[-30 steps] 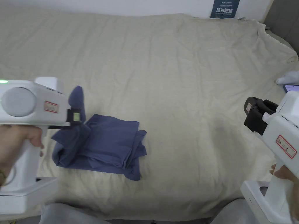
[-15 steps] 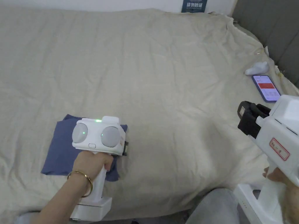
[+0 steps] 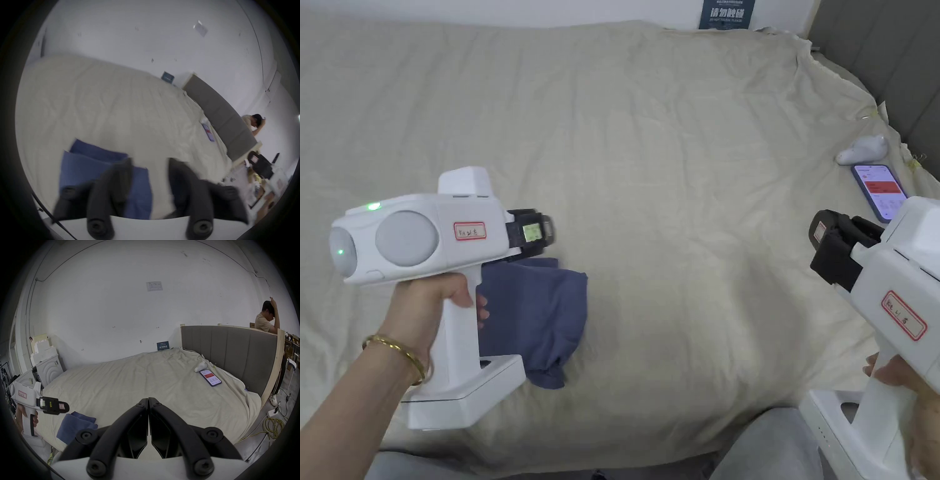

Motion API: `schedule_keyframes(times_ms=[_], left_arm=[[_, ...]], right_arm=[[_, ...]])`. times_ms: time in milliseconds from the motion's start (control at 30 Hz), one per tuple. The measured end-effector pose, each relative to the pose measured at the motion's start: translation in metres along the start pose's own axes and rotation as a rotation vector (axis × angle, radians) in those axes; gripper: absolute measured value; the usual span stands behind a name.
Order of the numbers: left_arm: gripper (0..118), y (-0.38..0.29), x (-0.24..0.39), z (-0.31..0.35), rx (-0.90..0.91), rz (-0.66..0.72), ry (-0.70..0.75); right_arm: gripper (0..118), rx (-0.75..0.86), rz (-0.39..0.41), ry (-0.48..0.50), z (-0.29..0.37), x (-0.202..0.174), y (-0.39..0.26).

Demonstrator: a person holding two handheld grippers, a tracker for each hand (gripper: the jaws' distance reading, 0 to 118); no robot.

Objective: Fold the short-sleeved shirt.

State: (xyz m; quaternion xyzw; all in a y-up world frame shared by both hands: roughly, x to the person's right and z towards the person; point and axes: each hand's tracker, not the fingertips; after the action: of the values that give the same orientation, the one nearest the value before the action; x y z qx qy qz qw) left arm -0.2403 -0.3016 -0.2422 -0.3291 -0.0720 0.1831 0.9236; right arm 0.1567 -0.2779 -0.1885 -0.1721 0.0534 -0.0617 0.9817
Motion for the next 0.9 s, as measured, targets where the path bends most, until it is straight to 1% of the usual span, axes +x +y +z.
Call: schedule_keyframes(times_ms=[67,133,233,367,400,567,667,733,767,800,833,867,900], left_arm=[[0,-0.017,-0.004,-0.004,0.045,-0.022,0.104],[0,-0.040,-0.004,-0.014,0.022,-0.058,0.106],[0,-0.084,0.005,-0.033,-0.037,-0.126,0.161],[0,-0.127,0.016,-0.064,-0.135,-0.157,0.137],[0,-0.133,0.022,-0.070,-0.153,-0.183,0.136],[0,-0.156,0.055,-0.084,-0.118,-0.411,0.221],[0,-0.162,0.068,-0.090,-0.123,-0.488,0.233],[0,-0.158,0.072,-0.091,-0.132,-0.457,0.202],[0,-0.150,0.072,-0.089,-0.156,-0.369,0.132],[0,-0.138,0.071,-0.086,-0.187,-0.250,0.014],[0,-0.128,0.072,-0.082,-0.197,-0.161,-0.071],[0,-0.119,0.075,-0.076,-0.173,-0.117,-0.099],[0,-0.108,0.078,-0.068,-0.125,-0.107,-0.113]], right_arm=[[0,-0.002,0.004,0.006,0.000,-0.003,-0.001],[0,-0.005,0.008,0.010,0.000,-0.005,-0.002],[0,-0.014,0.014,0.010,-0.002,-0.007,-0.002],[0,-0.019,0.030,0.007,-0.001,-0.009,-0.002],[0,-0.020,0.034,0.004,-0.001,-0.009,-0.002],[0,-0.031,0.036,-0.004,-0.001,-0.008,-0.003],[0,-0.042,0.036,0.002,-0.003,-0.011,-0.006],[0,-0.048,0.037,0.012,-0.005,-0.014,-0.008],[0,-0.051,0.041,0.019,-0.007,-0.016,-0.009],[0,-0.054,0.044,0.024,-0.008,-0.019,-0.009],[0,-0.056,0.046,0.031,-0.009,-0.022,-0.009],[0,-0.056,0.046,0.040,-0.008,-0.029,-0.007],[0,-0.053,0.047,0.049,-0.007,-0.036,-0.005]])
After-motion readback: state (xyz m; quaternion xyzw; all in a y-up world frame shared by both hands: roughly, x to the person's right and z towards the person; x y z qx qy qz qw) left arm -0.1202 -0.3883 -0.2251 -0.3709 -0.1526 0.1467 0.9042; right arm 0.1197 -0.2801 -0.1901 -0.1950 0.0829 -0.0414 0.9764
